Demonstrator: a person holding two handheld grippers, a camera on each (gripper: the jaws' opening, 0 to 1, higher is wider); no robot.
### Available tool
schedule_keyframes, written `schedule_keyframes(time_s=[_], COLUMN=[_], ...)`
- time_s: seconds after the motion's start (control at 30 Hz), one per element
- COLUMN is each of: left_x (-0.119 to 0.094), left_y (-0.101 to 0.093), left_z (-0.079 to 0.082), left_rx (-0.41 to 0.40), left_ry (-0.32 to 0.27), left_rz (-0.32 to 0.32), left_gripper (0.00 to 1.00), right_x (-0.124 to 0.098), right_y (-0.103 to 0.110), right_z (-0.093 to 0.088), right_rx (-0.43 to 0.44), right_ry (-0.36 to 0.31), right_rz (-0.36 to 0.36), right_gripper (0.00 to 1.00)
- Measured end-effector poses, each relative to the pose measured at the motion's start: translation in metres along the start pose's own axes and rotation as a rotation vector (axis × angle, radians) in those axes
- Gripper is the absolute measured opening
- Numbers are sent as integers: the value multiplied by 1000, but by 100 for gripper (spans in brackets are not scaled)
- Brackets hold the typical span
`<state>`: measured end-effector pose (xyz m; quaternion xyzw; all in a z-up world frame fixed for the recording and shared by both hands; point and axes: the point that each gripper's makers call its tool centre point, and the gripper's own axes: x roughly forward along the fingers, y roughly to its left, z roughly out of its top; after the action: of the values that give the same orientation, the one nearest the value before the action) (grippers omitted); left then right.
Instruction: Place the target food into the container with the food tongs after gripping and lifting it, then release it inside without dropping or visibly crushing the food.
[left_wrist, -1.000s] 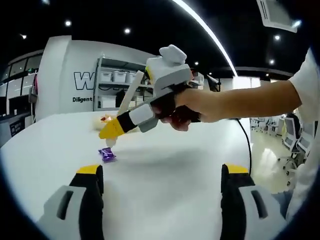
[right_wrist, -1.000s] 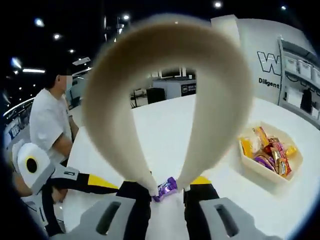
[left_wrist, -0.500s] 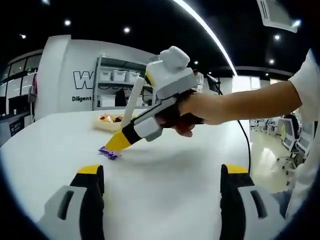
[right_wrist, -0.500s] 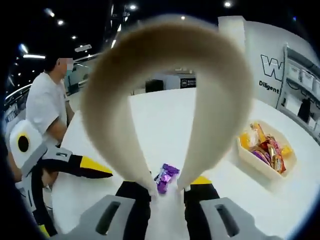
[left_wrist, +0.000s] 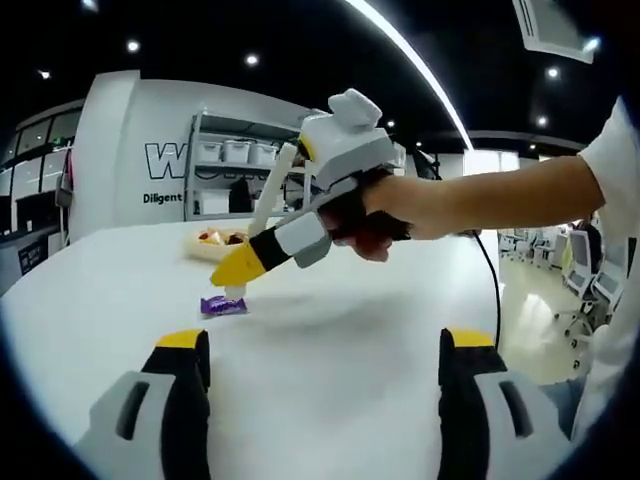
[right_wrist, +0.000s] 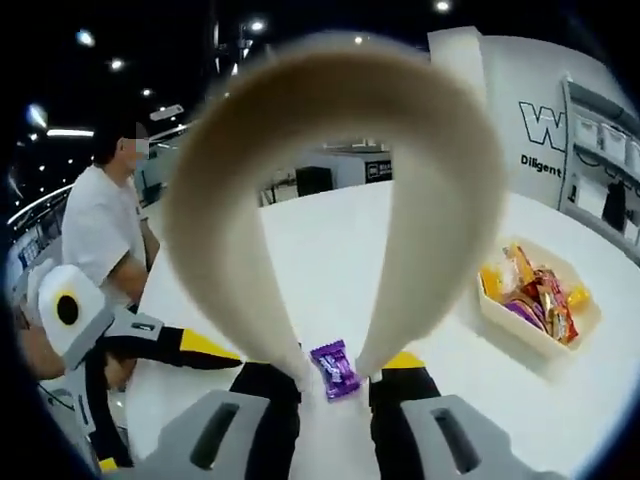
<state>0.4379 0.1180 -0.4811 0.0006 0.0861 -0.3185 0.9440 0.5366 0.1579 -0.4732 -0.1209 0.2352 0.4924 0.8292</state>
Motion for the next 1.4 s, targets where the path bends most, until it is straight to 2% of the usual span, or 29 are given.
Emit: schedule_keyframes(time_s=[0.17,0.37,0.47,0.5,0.53,0.6,0.67,0.8,0.93,1.0,1.2,1.4], left_x=[0,0,0,0,0,0,0,0,0,1,1,1], left_y=[0,0,0,0,0,0,0,-1,-1,-1,-1,1], left_z=[-1,-2,-1,-2,-2,-1,-1,-2,-2,-2,-3,-3], left_rx=[-3,1,7,5,4,5,3,9,11,10,17,18], left_ry=[3,8,8,11,10,6,9,13,13,13,16,17], left_rz=[-2,-4,-3,-3,-4,-5,-5,-7,-7,-4,-3,3], left_gripper=[92,91,91,90,90,90,90,89,89,89,89,89], right_x=[8,15,17,17,16,13,8,-8,-22,-30,-53,-60], right_y=[-6,0,-4,-8,-10,-11,-15,-23,-46,-69,-104,-138], right_z=[-3,-5,-8,-10,-12,-10,-8,2,9,12,17,27], right_rx=[20,31,25,110,149,124,106,136,146,166,170,232], right_ry=[9,8,23,46,63,36,20,-30,-61,-79,-96,-133], right_rz=[7,31,17,-1,1,14,-2,-12,-53,-89,-156,-200], right_gripper=[20,20,13,12,11,11,12,12,13,13,13,14])
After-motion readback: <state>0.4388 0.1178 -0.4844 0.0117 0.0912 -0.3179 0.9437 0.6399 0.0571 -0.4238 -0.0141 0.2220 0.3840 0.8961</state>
